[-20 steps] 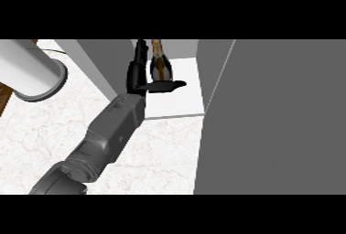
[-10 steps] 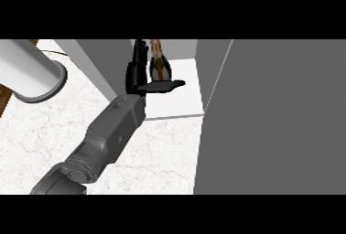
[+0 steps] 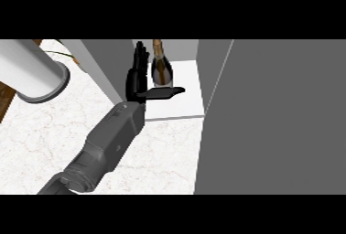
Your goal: Pick up the wine, place it into the cabinet and close the cabinet
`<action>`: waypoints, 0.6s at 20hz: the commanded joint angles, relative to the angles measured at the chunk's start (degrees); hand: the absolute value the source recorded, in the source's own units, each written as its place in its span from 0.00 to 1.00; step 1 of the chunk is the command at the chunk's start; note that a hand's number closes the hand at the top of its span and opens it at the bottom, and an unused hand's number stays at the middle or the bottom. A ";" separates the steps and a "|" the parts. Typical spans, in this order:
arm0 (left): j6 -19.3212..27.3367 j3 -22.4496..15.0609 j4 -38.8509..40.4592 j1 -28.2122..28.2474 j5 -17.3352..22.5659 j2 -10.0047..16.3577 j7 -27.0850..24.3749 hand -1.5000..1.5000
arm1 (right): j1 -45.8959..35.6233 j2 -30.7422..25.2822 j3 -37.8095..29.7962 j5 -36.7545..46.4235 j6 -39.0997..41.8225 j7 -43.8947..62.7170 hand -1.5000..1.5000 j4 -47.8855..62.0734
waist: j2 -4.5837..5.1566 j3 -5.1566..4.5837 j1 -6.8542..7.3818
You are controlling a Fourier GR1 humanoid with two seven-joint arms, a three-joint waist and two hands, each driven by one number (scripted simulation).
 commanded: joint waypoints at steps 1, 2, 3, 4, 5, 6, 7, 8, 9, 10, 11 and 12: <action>2.71 -7.35 -7.26 5.95 5.87 0.02 2.12 0.00 | -1.00 0.25 -1.11 -0.23 0.04 -1.81 0.00 1.88 | -0.12 0.03 0.90; 2.98 -9.70 -9.52 8.75 5.91 0.02 3.09 0.00 | 0.68 0.35 1.43 1.98 -0.76 0.58 0.00 -2.42 | -0.44 0.02 1.55; 4.59 -12.59 -13.01 11.47 7.38 0.02 1.91 0.00 | 0.27 -0.45 -0.89 -0.40 -0.45 1.58 0.00 -2.40 | -0.38 0.03 1.65; 7.59 -15.48 -16.59 12.14 8.65 0.02 3.41 0.00 | -1.26 0.56 0.20 1.75 -1.12 -0.15 0.00 -0.13 | -0.35 0.02 2.15; 7.64 -17.27 -19.74 15.72 8.39 0.02 4.16 0.00 | 2.86 -0.27 -0.04 1.33 -0.89 1.38 0.00 -4.04 | -0.68 0.06 2.79; 10.90 -19.14 -23.46 17.11 8.66 0.02 4.23 0.00 | 4.67 -1.81 -3.21 -2.71 0.92 0.64 0.00 -4.69 | -0.82 0.12 3.13; 15.04 -22.00 -27.13 16.44 10.20 0.02 5.67 0.00 | 1.85 -0.72 -4.05 -1.47 -0.93 0.91 0.00 -3.90 | -0.57 0.08 2.98; 16.75 -24.47 -29.53 19.01 10.72 0.02 4.68 0.00 | 6.13 -0.51 -1.46 -0.61 0.91 -2.49 0.00 -3.23 | -0.41 0.08 3.05; 17.11 -25.24 -33.61 22.22 8.20 0.02 4.84 0.00 | 1.23 -1.49 -4.44 -1.00 -0.46 1.14 0.00 -3.97 | -0.73 0.08 4.41; 19.02 -25.58 -35.91 23.22 7.64 0.02 4.73 0.00 | 2.27 -0.73 -1.77 1.53 -0.81 0.64 0.00 -4.47 | -0.54 0.06 4.29; 20.06 -26.24 -40.23 24.90 5.45 0.02 8.41 0.00 | 1.71 0.23 -0.49 4.07 -2.15 0.51 0.00 -3.00 | -0.72 0.07 5.09; 20.44 -28.35 -41.92 28.32 5.13 0.02 6.38 0.00 | 3.73 -1.45 -3.86 -0.36 -0.09 -0.58 0.00 -3.55 | -0.52 0.09 4.61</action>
